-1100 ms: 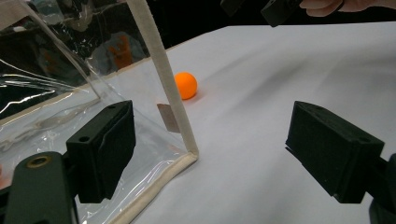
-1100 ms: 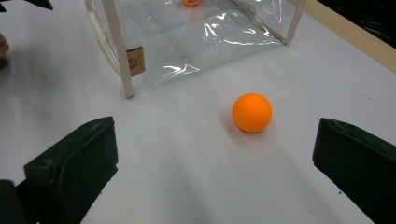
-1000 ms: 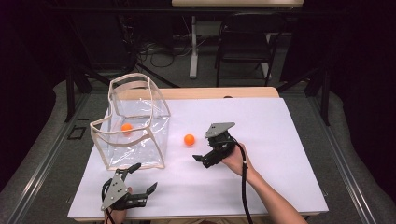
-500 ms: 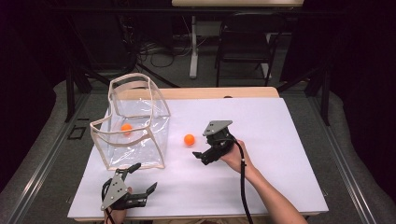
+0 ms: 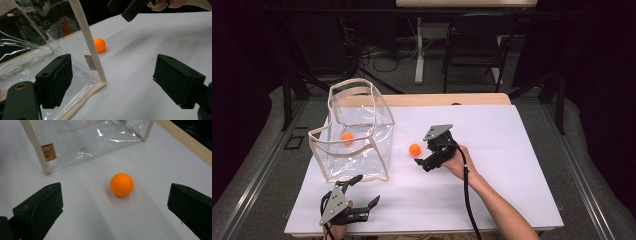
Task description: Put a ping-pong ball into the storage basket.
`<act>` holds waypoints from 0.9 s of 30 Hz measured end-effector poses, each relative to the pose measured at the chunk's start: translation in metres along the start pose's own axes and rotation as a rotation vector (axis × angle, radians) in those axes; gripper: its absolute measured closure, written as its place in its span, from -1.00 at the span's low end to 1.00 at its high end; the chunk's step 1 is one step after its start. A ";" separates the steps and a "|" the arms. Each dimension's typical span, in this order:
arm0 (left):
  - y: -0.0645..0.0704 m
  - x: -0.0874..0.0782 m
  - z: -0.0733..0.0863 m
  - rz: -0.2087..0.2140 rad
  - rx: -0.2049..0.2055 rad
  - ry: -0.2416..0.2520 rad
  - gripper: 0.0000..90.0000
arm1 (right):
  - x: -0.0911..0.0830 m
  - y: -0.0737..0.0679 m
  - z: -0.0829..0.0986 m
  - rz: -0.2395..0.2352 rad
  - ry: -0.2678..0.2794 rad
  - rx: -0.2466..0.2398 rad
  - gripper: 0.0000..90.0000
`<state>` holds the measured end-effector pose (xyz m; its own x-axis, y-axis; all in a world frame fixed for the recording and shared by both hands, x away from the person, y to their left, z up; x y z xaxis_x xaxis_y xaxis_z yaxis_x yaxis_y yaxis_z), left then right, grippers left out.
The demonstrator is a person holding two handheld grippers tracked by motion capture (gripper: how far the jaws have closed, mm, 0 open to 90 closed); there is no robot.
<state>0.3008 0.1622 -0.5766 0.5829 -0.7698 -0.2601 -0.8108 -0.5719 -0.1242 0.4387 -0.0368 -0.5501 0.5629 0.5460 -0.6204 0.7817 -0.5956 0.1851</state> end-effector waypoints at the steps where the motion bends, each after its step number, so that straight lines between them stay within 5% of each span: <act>1: 0.000 0.000 0.000 0.000 0.000 -0.001 -0.65 | 0.002 0.001 -0.001 0.000 0.000 0.002 -1.00; 27: 0.000 0.000 0.000 0.000 -0.002 0.004 -0.65 | 0.045 0.005 0.001 0.007 -0.033 0.016 -1.00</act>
<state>0.3010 0.1623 -0.5767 0.5828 -0.7710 -0.2567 -0.8109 -0.5723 -0.1223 0.4678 -0.0162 -0.5776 0.5592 0.5221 -0.6440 0.7730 -0.6091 0.1774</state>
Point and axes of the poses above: each handheld gripper's, and its own axes: x roughly forward along the jaws, z roughly out of its underside, y roughly to its right, the point moved 9 cm from there along x, roughly forward along the jaws, and after that the axes turned 8 degrees about z, right-handed, at the moved point
